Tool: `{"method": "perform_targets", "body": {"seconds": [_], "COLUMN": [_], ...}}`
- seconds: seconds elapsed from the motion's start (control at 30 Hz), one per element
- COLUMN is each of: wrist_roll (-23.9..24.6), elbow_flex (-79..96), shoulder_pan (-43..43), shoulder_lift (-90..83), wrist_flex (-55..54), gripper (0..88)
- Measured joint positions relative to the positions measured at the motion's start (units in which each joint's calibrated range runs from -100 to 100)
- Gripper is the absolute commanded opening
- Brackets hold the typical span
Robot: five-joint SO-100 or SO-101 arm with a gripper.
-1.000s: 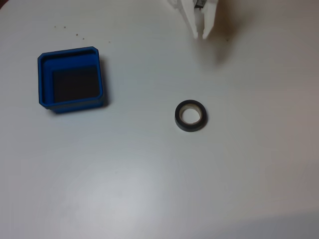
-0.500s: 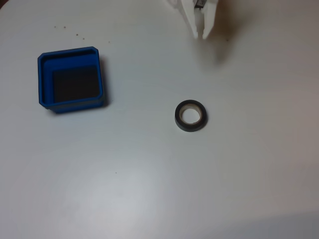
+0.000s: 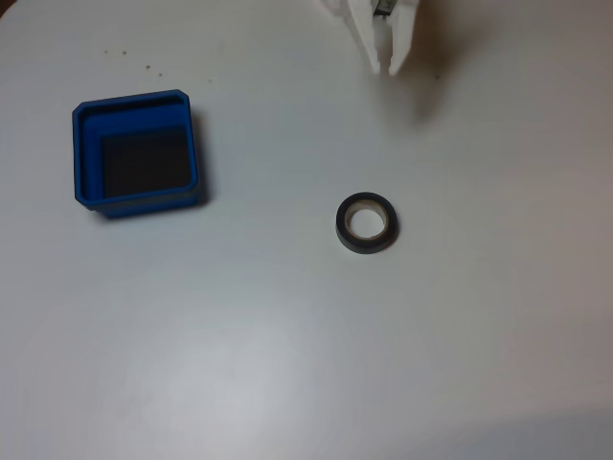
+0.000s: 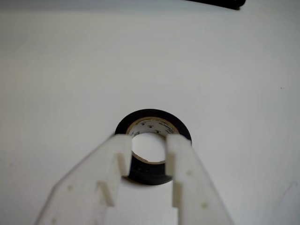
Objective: Pick the black tape roll and drop it in the blue box
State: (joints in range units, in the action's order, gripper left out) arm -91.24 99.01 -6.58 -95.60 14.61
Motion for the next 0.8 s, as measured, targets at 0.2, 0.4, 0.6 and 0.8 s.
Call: {"method": "perform_targets", "body": {"seconds": [0.2,0.4,0.6,0.8], "wrist_roll": [0.00,0.00,0.00,0.00], "elbow_flex": [0.00,0.00,-5.02,-16.86], "shoulder_pan": [0.00,0.00,0.00,0.00], "shoulder_lift": [0.00,4.32,18.04,35.48], "wrist_flex": [0.00,0.00,0.00,0.00], "gripper": [1.0,1.0,1.0,1.0]}}
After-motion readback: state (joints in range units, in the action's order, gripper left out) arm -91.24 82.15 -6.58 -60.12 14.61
